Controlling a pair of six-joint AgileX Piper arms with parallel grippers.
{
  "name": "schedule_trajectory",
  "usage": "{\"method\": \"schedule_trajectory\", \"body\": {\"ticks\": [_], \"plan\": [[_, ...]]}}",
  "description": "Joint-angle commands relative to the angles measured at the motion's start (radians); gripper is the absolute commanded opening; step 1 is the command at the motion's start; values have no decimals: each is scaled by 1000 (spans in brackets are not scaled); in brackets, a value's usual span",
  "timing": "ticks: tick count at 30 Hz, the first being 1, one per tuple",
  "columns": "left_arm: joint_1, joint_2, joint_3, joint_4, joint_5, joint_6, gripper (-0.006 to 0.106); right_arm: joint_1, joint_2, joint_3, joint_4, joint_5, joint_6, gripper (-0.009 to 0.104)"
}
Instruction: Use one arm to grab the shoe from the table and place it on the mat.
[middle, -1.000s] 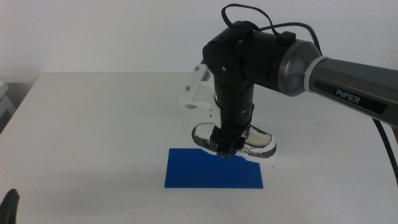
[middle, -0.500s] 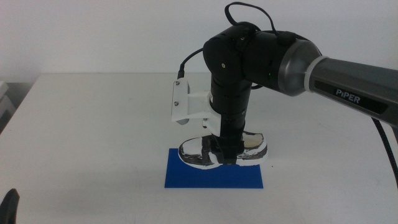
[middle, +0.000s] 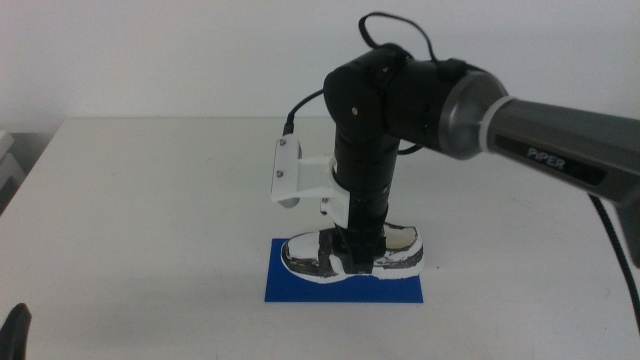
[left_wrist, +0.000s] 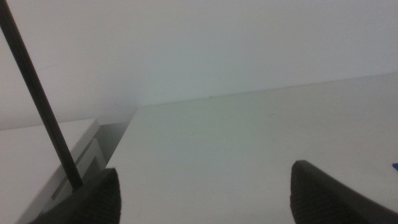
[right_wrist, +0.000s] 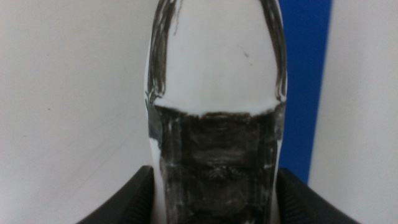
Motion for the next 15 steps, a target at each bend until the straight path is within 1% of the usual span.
{"method": "schedule_trajectory", "body": {"ticks": [1,10,15], "plan": [[-4,-7,5,-9,-81,-6,94,-7,-42,-30,-8,29,-12,-4],[-4,-7,5,-9,-81,-6,94,-14,23,-30,-8,-89,-5,-4],[-4,-7,5,-9,-81,-6,94,-14,29,-30,-8,-116,-5,-4]]}}
